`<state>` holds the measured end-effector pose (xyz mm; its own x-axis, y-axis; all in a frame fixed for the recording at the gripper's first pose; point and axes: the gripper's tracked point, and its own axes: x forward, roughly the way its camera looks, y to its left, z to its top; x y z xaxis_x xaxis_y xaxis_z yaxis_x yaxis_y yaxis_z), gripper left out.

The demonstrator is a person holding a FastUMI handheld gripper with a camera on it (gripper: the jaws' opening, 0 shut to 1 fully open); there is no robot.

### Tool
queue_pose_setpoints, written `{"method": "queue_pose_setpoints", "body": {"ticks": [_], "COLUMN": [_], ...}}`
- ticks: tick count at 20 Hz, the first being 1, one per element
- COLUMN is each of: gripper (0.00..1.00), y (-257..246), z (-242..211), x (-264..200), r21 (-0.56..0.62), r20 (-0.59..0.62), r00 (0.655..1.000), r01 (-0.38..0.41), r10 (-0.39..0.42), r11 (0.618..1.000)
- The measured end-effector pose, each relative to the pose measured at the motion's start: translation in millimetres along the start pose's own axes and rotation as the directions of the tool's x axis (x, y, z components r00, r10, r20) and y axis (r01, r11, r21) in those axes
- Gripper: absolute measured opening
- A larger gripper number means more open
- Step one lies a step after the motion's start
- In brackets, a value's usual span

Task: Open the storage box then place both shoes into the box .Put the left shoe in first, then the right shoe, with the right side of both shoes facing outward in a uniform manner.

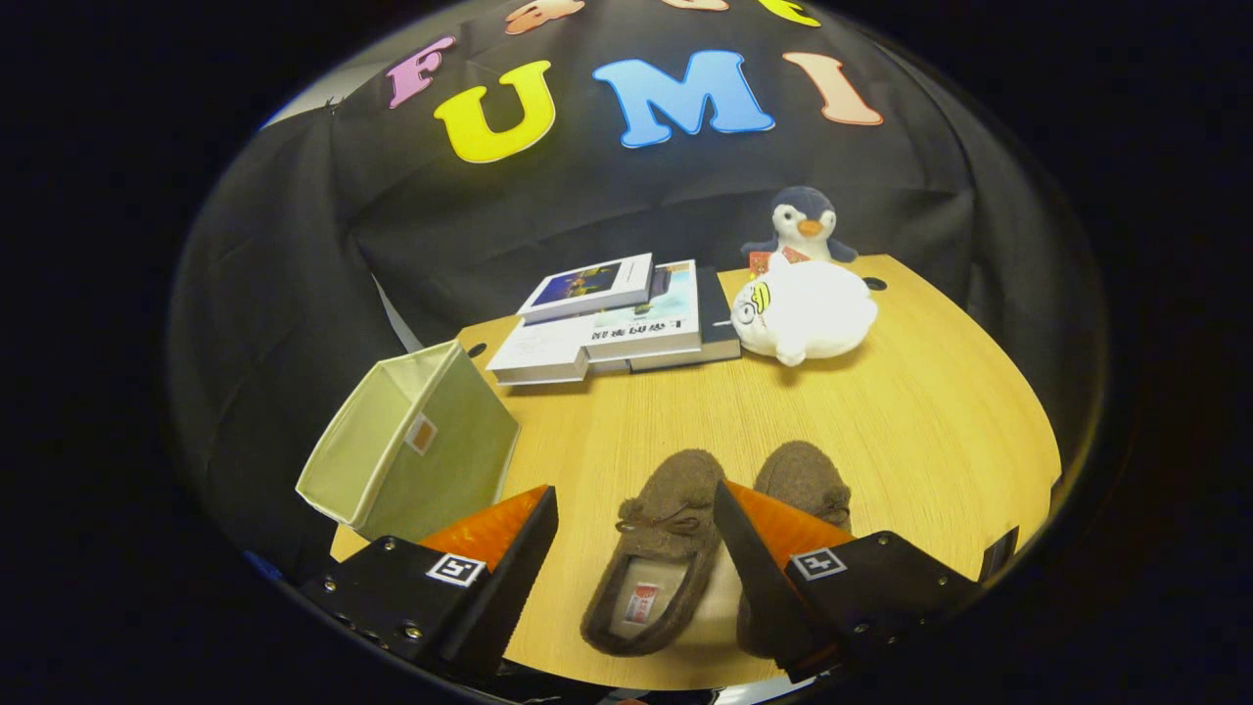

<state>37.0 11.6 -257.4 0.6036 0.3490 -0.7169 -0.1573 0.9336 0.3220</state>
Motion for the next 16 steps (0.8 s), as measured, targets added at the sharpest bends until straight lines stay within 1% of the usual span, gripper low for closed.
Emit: {"method": "queue_pose_setpoints", "body": {"ticks": [7,12,14,15,16], "gripper": [0.97,0.95,0.87,0.82,0.81], "y": [-16,-27,-31,-32,-32], "z": [-39,-64,-74,-74,-74], "x": [15,25,27,28,30], "r21": [0.011,0.005,0.002,-0.003,-0.005], "r20": [-0.102,-0.182,-0.206,-0.21,-0.219], "r00": [0.994,0.981,0.976,0.974,0.972], "r01": [0.033,0.069,0.078,0.084,0.085], "r10": [-0.032,-0.067,-0.076,-0.083,-0.084], "r11": [0.999,0.998,0.997,0.996,0.996]}}
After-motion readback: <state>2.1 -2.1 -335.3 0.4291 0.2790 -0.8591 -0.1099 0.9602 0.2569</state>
